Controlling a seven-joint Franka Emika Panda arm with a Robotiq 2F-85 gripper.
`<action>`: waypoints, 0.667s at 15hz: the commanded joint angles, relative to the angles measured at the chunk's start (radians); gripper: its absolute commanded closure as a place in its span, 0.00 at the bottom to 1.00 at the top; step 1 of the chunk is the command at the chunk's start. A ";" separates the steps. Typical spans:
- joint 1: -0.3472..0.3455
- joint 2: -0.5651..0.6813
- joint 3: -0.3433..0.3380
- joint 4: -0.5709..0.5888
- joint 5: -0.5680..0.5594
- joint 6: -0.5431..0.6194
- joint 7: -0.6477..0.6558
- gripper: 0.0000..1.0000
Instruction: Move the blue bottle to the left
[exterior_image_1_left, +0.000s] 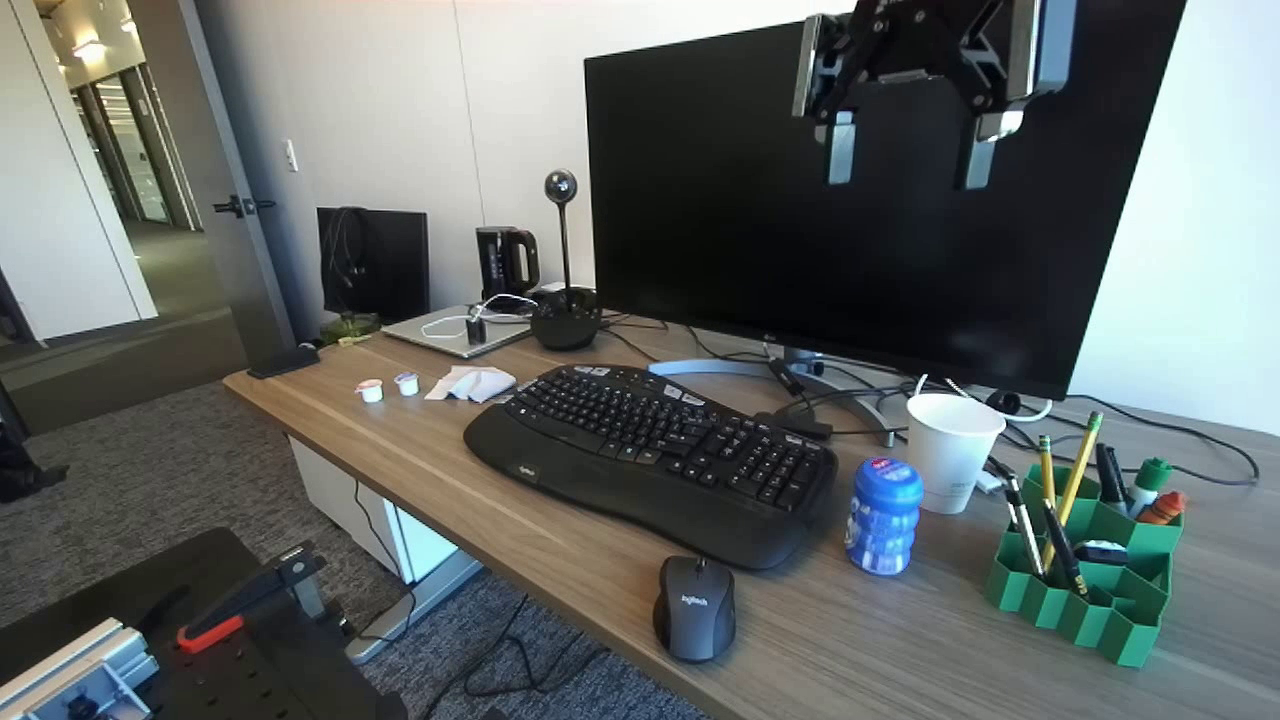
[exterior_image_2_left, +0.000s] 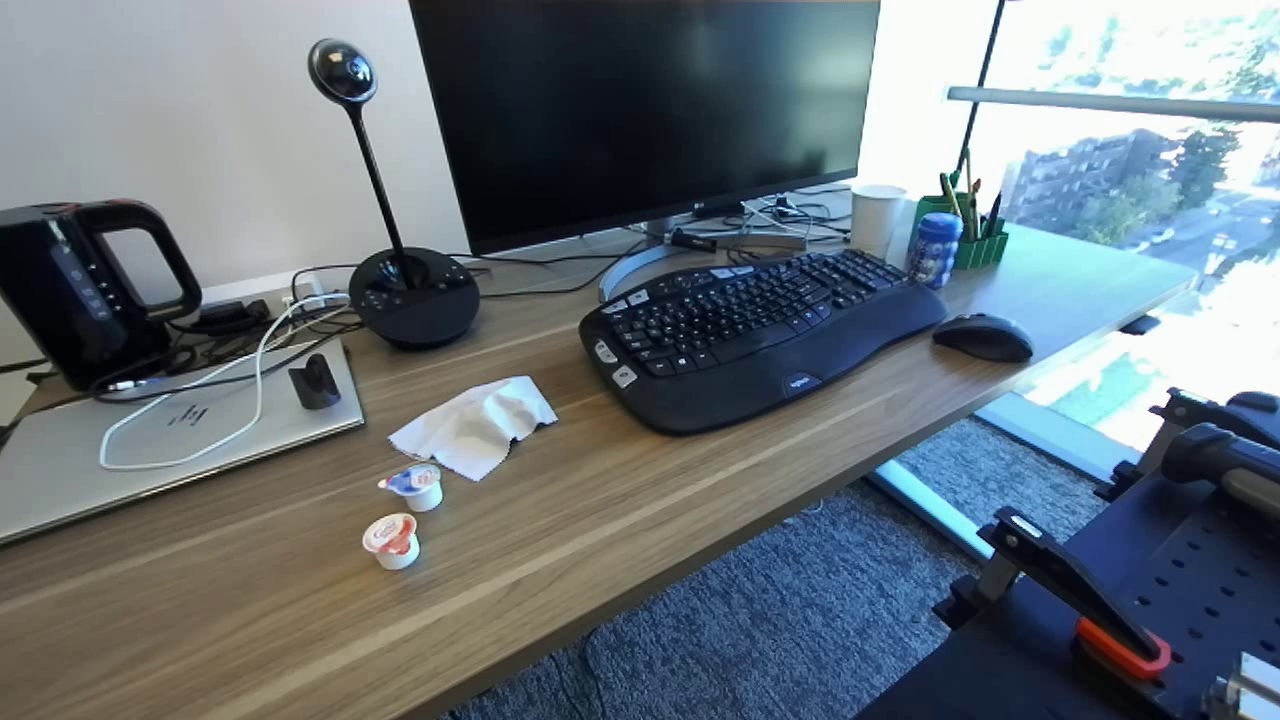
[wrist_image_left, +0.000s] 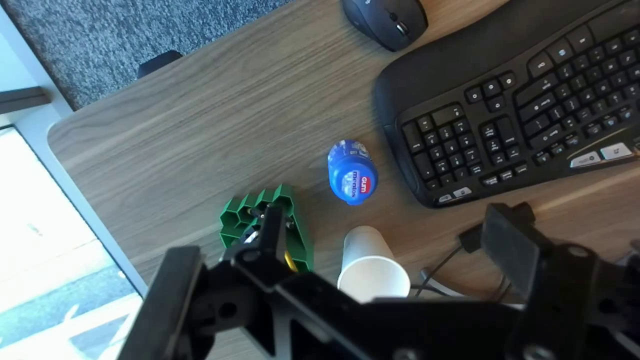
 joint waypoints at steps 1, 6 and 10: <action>0.022 -0.043 0.018 -0.094 -0.040 0.028 -0.022 0.00; 0.028 -0.054 0.018 -0.159 -0.068 0.060 -0.031 0.00; 0.002 -0.045 0.006 -0.143 -0.047 0.087 -0.021 0.00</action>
